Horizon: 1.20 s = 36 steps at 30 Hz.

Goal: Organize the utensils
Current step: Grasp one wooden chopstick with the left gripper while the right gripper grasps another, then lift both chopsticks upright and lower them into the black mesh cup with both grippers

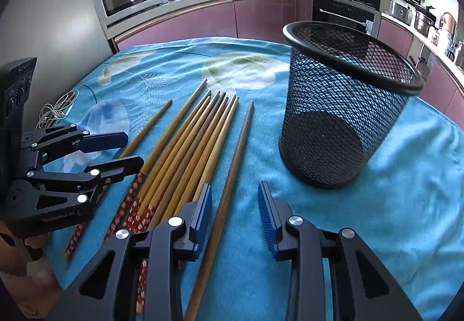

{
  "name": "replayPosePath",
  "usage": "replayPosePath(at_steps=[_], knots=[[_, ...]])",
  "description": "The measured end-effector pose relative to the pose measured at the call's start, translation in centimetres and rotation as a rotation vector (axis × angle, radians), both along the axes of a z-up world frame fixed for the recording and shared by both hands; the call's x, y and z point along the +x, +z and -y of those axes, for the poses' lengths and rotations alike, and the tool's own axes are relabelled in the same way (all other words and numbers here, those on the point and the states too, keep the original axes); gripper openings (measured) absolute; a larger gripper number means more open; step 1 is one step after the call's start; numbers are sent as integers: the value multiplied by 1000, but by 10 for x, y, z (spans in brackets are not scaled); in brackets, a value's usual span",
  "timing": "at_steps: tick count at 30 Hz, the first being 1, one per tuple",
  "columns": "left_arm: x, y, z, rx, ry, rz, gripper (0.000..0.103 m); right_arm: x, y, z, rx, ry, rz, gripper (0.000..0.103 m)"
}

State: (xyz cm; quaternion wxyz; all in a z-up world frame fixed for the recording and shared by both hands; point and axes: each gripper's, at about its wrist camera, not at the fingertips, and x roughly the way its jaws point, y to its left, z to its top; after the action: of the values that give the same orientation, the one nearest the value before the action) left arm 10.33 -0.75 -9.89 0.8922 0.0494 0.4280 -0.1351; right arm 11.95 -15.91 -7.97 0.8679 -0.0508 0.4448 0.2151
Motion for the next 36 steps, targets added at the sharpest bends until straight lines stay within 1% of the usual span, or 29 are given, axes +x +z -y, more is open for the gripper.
replayPosePath(at_steps=[2, 4, 5, 6, 7, 11, 14, 22, 28, 33, 34, 36], knots=[[4, 1, 2, -3, -4, -7, 30, 4, 0, -2, 0, -4, -2, 30], [8, 1, 5, -13, -1, -15, 20, 6, 0, 0, 10, -10, -8, 22], [9, 1, 5, -23, -1, -20, 17, 6, 0, 1, 24, -11, -14, 19], [10, 1, 5, -35, 2, -25, 11, 7, -1, 3, 51, -9, -28, 13], [11, 1, 5, -47, 6, -29, 10, 8, -1, 6, 80, -7, -43, 8], [9, 4, 0, -89, 23, -36, 8, 6, -1, 13, 121, -27, -40, 7], [6, 7, -3, -102, 36, -26, 8, 2, 3, 19, 159, -34, -28, 6], [-7, 28, -16, -191, 9, -1, 7, -12, 27, 29, 246, 17, 18, 6], [-18, 62, -13, -259, -55, 60, 7, -23, 54, 42, 311, 46, 91, 6], [-31, 99, -12, -329, -107, 125, 7, -29, 77, 56, 370, 48, 157, 6], [-33, 107, -13, -352, -120, 134, 7, -31, 81, 58, 372, 47, 175, 6], [-33, 122, -15, -425, -145, 138, 7, -32, 90, 63, 384, 41, 207, 6]])
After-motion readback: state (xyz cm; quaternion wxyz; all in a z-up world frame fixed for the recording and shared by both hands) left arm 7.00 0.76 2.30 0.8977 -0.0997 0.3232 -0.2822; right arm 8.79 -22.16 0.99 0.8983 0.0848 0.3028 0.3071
